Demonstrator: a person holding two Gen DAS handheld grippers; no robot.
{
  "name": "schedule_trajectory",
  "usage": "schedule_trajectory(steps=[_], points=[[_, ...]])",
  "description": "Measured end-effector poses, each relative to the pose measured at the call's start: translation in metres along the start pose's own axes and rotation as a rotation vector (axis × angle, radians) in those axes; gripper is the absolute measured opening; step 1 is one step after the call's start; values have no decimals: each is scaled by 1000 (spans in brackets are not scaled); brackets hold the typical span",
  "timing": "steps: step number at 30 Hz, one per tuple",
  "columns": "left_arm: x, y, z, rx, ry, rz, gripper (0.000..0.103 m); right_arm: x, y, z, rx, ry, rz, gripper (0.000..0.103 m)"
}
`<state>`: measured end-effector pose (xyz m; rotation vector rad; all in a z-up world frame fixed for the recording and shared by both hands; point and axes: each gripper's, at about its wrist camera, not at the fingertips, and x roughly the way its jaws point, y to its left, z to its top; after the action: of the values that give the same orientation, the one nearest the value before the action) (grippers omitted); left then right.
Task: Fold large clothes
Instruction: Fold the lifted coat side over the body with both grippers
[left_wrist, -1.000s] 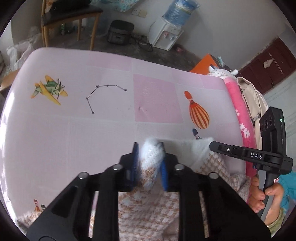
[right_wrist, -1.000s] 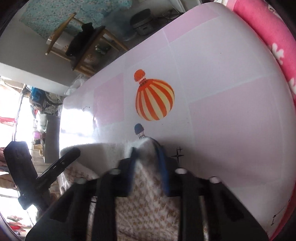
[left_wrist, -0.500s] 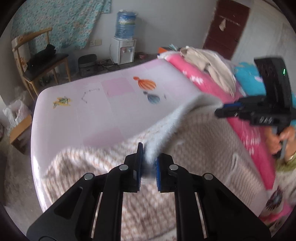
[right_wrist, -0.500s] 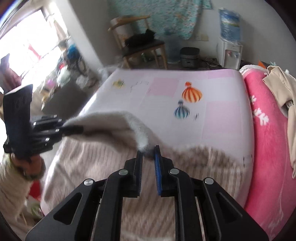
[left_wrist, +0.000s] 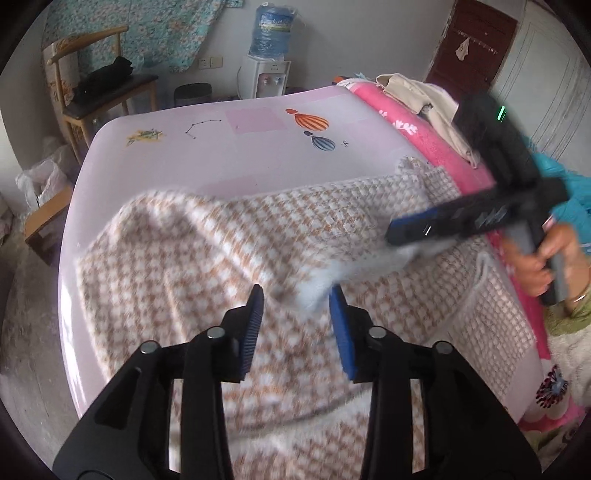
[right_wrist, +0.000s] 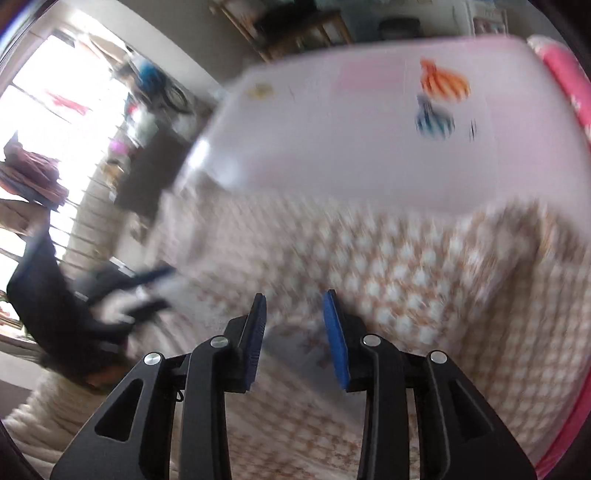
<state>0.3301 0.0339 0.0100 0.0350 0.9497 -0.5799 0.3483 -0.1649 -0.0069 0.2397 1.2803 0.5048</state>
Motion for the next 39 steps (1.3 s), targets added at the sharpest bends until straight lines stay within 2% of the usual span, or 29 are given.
schedule_trajectory(steps=[1, 4, 6, 9, 11, 13, 14, 15, 16, 17, 19, 22, 23, 24, 27, 29, 30, 31, 32, 33, 35, 36, 39], points=[[-7, 3, -3, -7, -10, -11, 36, -5, 1, -7, -16, -33, 3, 32], [-29, 13, -5, -38, -59, -42, 36, -25, 3, -10, -5, -32, -5, 32], [-37, 18, 7, -66, -106, -59, 36, -46, 14, -1, -52, -97, -20, 32], [-27, 18, 34, -95, -136, -57, 36, -59, 25, 20, -88, -186, -91, 32], [-4, 19, 56, -125, -112, -79, 36, -51, 25, 35, -101, -205, -150, 32], [28, 19, 70, -132, -60, -47, 36, -31, 20, 42, -120, -184, -245, 32], [48, 22, 72, -130, -9, -15, 36, -18, 16, 41, -137, -150, -304, 32], [66, 28, 70, -139, 48, 18, 33, -9, 11, 36, -157, -133, -315, 32], [75, 32, 66, -142, 79, 25, 27, -9, 9, 28, -175, -141, -301, 32], [75, 35, 60, -130, 71, 21, 23, -13, 6, 19, -198, -149, -290, 32], [66, 37, 53, -96, 64, 16, 22, -24, -1, 4, -213, -141, -299, 32], [46, 35, 47, -56, 65, 63, 22, -42, -6, -10, -203, -112, -342, 32], [39, 33, 47, -52, 53, 73, 23, -48, -5, -10, -191, -113, -355, 32], [28, 29, 49, -45, 21, 49, 22, -52, -1, -9, -195, -125, -364, 32], [19, 13, 54, -4, -16, -28, 23, -61, 29, -5, -249, -203, -274, 32], [33, -5, 51, 35, 27, -48, 23, -48, 50, -8, -301, -212, -202, 32], [43, -13, 46, 60, 68, -39, 23, -39, 55, -11, -320, -195, -205, 32], [56, -20, 35, 93, 121, 8, 24, -24, 58, -18, -341, -150, -243, 32], [61, -22, 25, 119, 136, 43, 25, -11, 52, -22, -346, -108, -277, 32], [54, -23, 15, 143, 94, 46, 25, -4, 44, -29, -337, -82, -290, 32], [44, -17, 7, 137, 93, 47, 28, -20, 27, -47, -300, -120, -240, 31], [37, -14, 4, 129, 95, 47, 28, -26, 21, -51, -277, -120, -241, 25], [15, -5, 0, 115, 86, 75, 29, -52, 11, -60, -185, -109, -257, 25]])
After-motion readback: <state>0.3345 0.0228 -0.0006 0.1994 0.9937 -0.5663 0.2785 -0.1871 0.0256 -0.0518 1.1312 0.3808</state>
